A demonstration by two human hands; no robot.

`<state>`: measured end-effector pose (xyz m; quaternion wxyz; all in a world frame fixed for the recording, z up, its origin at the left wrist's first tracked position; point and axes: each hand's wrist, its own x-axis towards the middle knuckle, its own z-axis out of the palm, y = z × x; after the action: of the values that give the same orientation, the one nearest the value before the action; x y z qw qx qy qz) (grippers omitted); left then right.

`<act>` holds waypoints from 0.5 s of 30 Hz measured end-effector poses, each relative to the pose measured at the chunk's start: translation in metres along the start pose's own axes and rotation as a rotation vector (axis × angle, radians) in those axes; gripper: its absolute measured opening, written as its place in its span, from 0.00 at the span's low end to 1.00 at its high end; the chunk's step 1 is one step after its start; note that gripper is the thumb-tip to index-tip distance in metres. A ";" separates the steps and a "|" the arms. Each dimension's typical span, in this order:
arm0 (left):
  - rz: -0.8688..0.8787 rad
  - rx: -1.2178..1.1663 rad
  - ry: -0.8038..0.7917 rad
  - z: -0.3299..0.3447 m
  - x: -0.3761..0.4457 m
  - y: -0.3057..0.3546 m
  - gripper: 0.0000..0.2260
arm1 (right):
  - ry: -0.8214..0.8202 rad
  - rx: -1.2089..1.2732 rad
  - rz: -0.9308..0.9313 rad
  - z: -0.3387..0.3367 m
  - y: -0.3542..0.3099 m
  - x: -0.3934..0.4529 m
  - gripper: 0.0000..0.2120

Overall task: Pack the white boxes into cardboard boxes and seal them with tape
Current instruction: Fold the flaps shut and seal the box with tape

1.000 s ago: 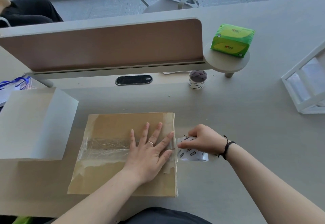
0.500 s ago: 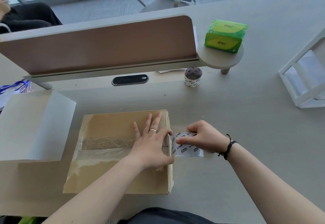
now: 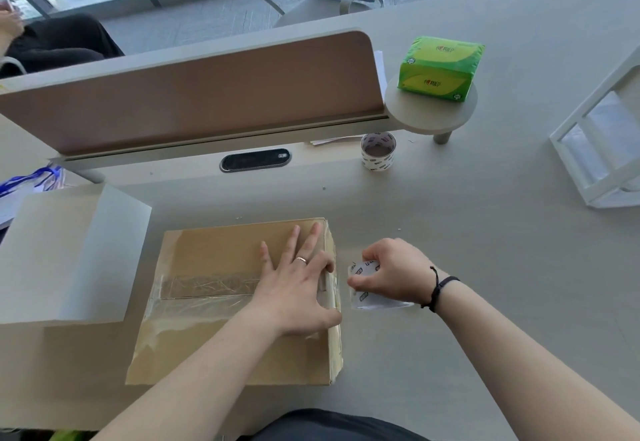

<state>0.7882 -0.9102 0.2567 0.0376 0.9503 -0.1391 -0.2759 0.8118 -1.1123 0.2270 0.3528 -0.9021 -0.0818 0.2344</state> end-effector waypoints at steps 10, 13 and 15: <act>-0.003 0.026 -0.028 -0.002 0.000 0.002 0.28 | -0.042 0.072 0.065 0.021 0.014 0.009 0.23; -0.004 0.026 -0.030 -0.002 0.001 0.002 0.29 | -0.056 0.078 0.088 0.028 0.016 0.013 0.24; -0.005 0.018 -0.032 -0.002 0.001 0.002 0.29 | -0.053 0.073 0.101 0.031 0.016 0.014 0.26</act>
<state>0.7894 -0.9126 0.2585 0.0262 0.9464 -0.1397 -0.2899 0.8094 -1.1011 0.1913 0.3708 -0.8852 -0.0367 0.2784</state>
